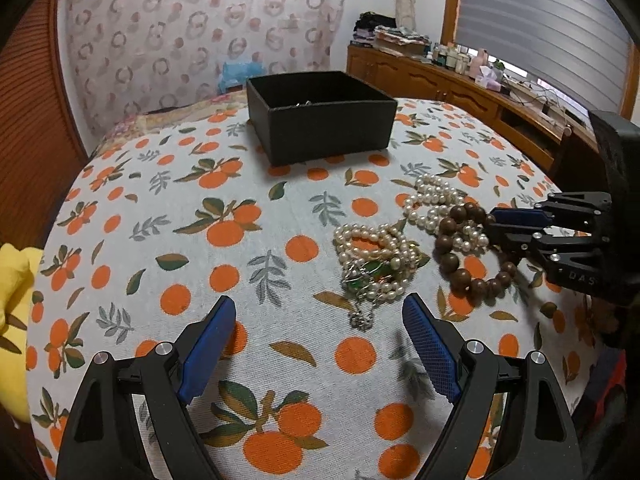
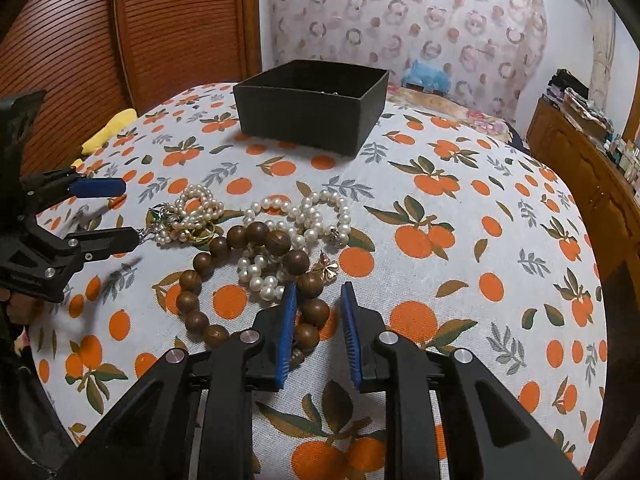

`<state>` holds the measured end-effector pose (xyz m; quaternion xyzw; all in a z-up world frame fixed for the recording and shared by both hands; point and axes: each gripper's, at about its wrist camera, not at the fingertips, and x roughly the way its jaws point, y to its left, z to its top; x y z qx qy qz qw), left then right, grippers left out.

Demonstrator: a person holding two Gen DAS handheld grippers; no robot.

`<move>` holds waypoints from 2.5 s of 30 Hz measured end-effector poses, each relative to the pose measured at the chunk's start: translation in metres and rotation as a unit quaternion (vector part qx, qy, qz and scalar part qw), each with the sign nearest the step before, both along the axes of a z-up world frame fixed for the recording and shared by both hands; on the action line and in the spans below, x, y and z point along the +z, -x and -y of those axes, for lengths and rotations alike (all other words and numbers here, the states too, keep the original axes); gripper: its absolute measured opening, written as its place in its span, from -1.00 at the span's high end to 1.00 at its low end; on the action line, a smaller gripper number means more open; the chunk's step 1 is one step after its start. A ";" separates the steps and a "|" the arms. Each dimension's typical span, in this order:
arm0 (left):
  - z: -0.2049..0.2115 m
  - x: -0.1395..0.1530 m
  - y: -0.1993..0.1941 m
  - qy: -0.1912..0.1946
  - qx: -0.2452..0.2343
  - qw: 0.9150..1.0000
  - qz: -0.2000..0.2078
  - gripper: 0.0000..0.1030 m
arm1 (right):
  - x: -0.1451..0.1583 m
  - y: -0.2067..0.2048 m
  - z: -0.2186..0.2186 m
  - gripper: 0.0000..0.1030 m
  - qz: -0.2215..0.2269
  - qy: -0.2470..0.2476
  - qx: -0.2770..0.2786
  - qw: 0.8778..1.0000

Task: Organize jewelry
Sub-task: 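Grasp the pearl necklace with green pendant with the left tool while the right tool grasps the brown bead bracelet, then carry the pearl necklace toward the box with the left tool while the right tool lifts the bead bracelet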

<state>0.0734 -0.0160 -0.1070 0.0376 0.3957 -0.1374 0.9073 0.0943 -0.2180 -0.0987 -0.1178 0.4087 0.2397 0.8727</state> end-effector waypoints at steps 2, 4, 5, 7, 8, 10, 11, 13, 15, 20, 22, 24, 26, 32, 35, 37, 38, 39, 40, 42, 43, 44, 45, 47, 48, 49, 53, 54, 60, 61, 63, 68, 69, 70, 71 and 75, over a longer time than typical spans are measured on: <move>0.001 0.001 -0.001 0.007 -0.006 1.000 -0.005 -0.18 | 0.000 0.000 0.000 0.52 0.000 -0.001 0.000 1.000; 0.002 0.003 -0.002 0.017 -0.010 1.000 -0.007 -0.07 | 0.000 0.000 0.001 0.53 -0.001 -0.002 -0.001 1.000; 0.002 0.003 -0.003 0.018 -0.011 1.000 -0.008 -0.04 | 0.000 0.000 0.000 0.53 -0.001 -0.001 0.000 1.000; 0.004 0.006 -0.006 0.022 -0.015 1.000 -0.008 0.02 | 0.000 0.000 0.000 0.53 0.000 -0.001 0.000 1.000; 0.005 0.007 -0.007 0.023 -0.017 1.000 -0.008 0.04 | 0.000 0.000 0.000 0.53 0.000 -0.001 0.000 1.000; 0.008 0.008 -0.012 0.029 -0.023 0.999 -0.011 0.06 | 0.000 0.000 0.000 0.53 0.000 -0.001 0.000 1.000; 0.009 0.009 -0.014 0.029 -0.025 0.999 -0.012 0.10 | 0.000 0.000 0.000 0.53 0.000 -0.001 0.000 1.000; 0.012 0.011 -0.019 0.030 -0.029 0.999 -0.014 0.11 | 0.000 0.000 0.000 0.53 0.000 -0.002 -0.001 1.000; 0.014 0.012 -0.025 0.033 -0.033 0.999 -0.018 0.11 | 0.000 0.000 0.000 0.53 0.000 -0.001 -0.001 1.000; 0.015 0.015 -0.043 0.034 -0.031 0.999 -0.025 0.21 | 0.000 0.000 0.000 0.53 0.000 -0.002 -0.001 1.000; 0.016 0.015 -0.049 0.033 -0.033 0.998 -0.030 0.37 | 0.000 0.000 0.000 0.53 0.000 -0.002 -0.001 1.000; 0.015 0.012 -0.057 0.032 -0.031 0.998 -0.041 0.54 | 0.000 0.000 0.000 0.53 0.000 -0.002 -0.001 1.000; 0.015 0.010 -0.060 0.023 -0.030 0.998 -0.046 0.59 | 0.000 0.000 0.000 0.53 0.000 -0.002 -0.001 1.000; 0.014 0.002 -0.059 0.016 -0.040 0.997 -0.058 0.67 | 0.000 0.000 0.000 0.53 0.000 -0.001 -0.001 1.000; 0.018 0.001 -0.061 0.008 -0.043 0.998 -0.055 0.73 | 0.000 0.000 0.000 0.53 0.000 -0.001 -0.001 1.000; 0.020 0.001 -0.064 0.011 -0.049 0.997 -0.054 0.91 | 0.000 0.000 0.000 0.53 0.000 -0.002 -0.001 1.000; 0.018 0.002 -0.065 0.025 -0.048 0.997 -0.052 0.92 | 0.000 0.000 0.000 0.53 0.000 -0.001 -0.001 1.000; 0.016 0.003 -0.066 0.035 -0.045 0.997 -0.051 0.92 | 0.000 0.000 0.000 0.53 0.000 -0.001 -0.001 1.000; 0.014 0.006 -0.066 0.041 -0.043 0.997 -0.047 0.92 | 0.000 0.000 0.000 0.53 0.000 -0.001 -0.001 1.000; 0.013 0.013 -0.063 0.040 -0.036 0.998 -0.032 0.92 | 0.000 0.000 0.000 0.53 0.000 -0.002 -0.001 1.000; 0.012 0.017 -0.061 0.042 -0.035 0.998 -0.025 0.92 | 0.000 0.000 0.000 0.53 0.000 -0.002 -0.001 1.000; 0.011 0.023 -0.058 0.043 -0.033 0.998 -0.017 0.92 | 0.000 0.000 0.000 0.53 0.000 -0.002 -0.001 1.000; 0.011 0.028 -0.056 0.040 -0.032 0.999 -0.009 0.92 | 0.000 0.000 0.000 0.53 -0.001 -0.002 -0.001 1.000; 0.011 0.038 -0.052 0.040 -0.029 0.999 0.004 0.92 | 0.000 0.000 0.001 0.55 -0.001 -0.004 0.000 1.000; 0.010 0.043 -0.050 0.042 -0.028 0.999 0.010 0.92 | 0.001 0.000 0.001 0.70 -0.002 -0.006 0.002 1.000; 0.009 0.049 -0.048 0.046 -0.027 0.998 0.018 0.92 | 0.001 0.001 0.000 0.71 0.000 -0.006 0.004 1.000; 0.007 0.067 -0.039 0.051 -0.027 0.997 0.041 0.92 | 0.007 0.004 0.000 0.71 0.007 -0.012 0.007 1.000; 0.007 0.070 -0.037 0.051 -0.027 0.997 0.046 0.92 | 0.011 0.005 0.000 0.71 0.011 -0.018 0.008 1.000; 0.005 0.095 -0.029 0.056 -0.027 0.995 0.075 0.92 | 0.038 0.007 -0.001 0.71 0.037 -0.038 0.016 0.998; 0.005 0.099 -0.028 0.057 -0.027 0.995 0.079 0.92 | 0.044 0.007 -0.002 0.71 0.041 -0.043 0.018 0.998; 0.004 0.109 -0.025 0.059 -0.028 0.994 0.090 0.92 | 0.054 0.008 -0.003 0.71 0.050 -0.047 0.022 0.997; 0.003 0.125 -0.023 0.060 -0.028 0.992 0.109 0.92 | 0.073 0.007 -0.006 0.71 0.064 -0.058 0.032 0.996; 0.003 0.129 -0.023 0.060 -0.028 0.991 0.114 0.92 | 0.076 0.008 -0.007 0.71 0.067 -0.059 0.033 0.995; 0.003 0.133 -0.023 0.060 -0.028 0.991 0.118 0.92 | 0.080 0.008 -0.008 0.71 0.070 -0.060 0.036 0.995; 0.002 0.138 -0.022 0.061 -0.027 0.990 0.123 0.92 | 0.083 0.008 -0.008 0.71 0.073 -0.060 0.037 0.995; 0.002 0.153 -0.021 0.061 -0.028 0.988 0.139 0.92 | 0.096 0.005 -0.007 0.71 0.085 -0.061 0.036 0.994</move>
